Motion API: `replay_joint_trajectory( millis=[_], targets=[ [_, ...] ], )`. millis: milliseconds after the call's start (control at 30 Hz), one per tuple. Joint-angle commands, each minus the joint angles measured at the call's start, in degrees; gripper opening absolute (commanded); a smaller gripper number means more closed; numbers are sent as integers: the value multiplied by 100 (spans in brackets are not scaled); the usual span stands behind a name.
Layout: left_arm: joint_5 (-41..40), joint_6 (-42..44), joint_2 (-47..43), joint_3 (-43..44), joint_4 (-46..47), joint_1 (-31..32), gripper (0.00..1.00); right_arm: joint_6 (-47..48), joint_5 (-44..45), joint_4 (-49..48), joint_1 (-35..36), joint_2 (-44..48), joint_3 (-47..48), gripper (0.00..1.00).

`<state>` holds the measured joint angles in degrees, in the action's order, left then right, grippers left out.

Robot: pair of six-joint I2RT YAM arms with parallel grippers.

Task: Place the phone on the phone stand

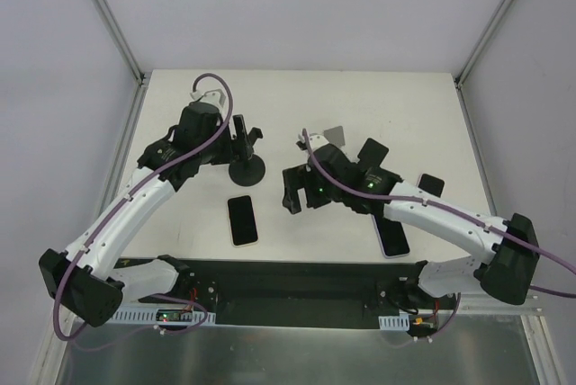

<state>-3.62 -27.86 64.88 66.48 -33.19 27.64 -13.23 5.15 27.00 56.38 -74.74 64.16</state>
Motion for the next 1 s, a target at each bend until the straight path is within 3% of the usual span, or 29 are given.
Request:
replay_joint_trajectory(
  millis=[0, 267, 500, 867, 967],
  targets=[
    [-201, 306, 358, 5, 743, -74, 75, -303, 276, -1056, 303, -155, -281, 96],
    [1, 544, 824, 23, 1007, -101, 67, -250, 329, -2120, 462, -347, -923, 96],
    [89, 492, 982, -21, 1008, -276, 49, -277, 900, -2630, 883, -1077, -765, 96],
    [168, 483, 658, -82, 542, -698, 55, -188, 1296, -1673, 1674, -2649, 702, 96],
    [308, 474, 438, -91, 410, -812, 69, -101, 1436, -1471, 1867, -2966, 1045, 96]
  ],
)
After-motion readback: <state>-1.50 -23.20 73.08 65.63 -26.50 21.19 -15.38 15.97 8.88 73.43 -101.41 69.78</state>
